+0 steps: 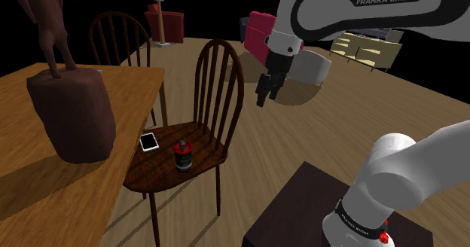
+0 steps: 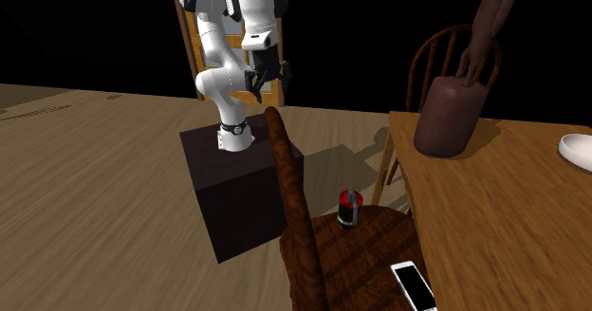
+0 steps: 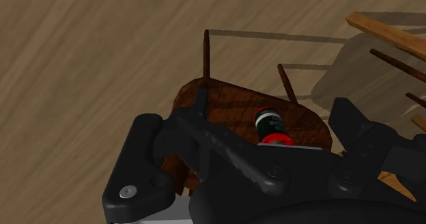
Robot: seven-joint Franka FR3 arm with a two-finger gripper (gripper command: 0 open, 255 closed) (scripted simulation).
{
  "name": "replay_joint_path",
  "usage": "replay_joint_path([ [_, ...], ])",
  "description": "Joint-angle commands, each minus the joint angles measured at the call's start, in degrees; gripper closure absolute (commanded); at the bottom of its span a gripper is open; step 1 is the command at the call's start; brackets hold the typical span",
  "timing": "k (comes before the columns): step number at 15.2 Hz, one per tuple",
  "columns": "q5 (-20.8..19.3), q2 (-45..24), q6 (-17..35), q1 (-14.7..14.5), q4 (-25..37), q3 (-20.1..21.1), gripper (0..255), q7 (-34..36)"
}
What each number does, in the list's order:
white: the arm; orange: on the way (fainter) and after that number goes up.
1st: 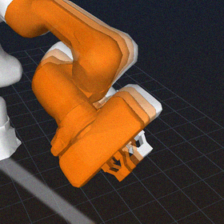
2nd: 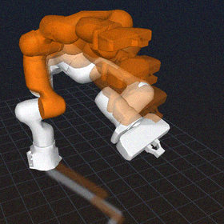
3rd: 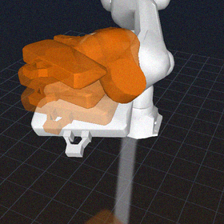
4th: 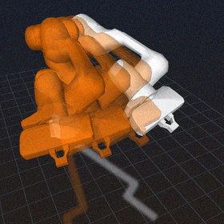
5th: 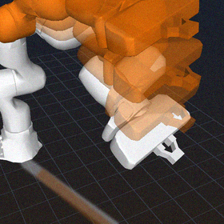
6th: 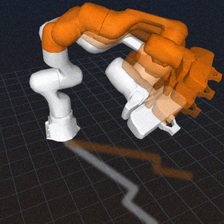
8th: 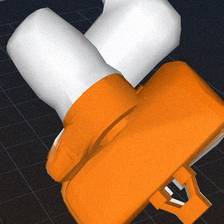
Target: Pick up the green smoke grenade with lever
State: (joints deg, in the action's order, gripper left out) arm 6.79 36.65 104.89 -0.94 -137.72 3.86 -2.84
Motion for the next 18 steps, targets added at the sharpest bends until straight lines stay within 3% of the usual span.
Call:
replay_joint_path([
  [1, 0.22, -3.12, 4.72, -0.46, -0.82, 1.06, 0, 0.08],
  [11, -1.06, -21.05, 25.11, -1.76, -0.31, 5.55, 0, 0.88],
  [18, -5.91, -36.08, 36.51, -2.24, 5.08, 8.00, 0, 3.80],
])
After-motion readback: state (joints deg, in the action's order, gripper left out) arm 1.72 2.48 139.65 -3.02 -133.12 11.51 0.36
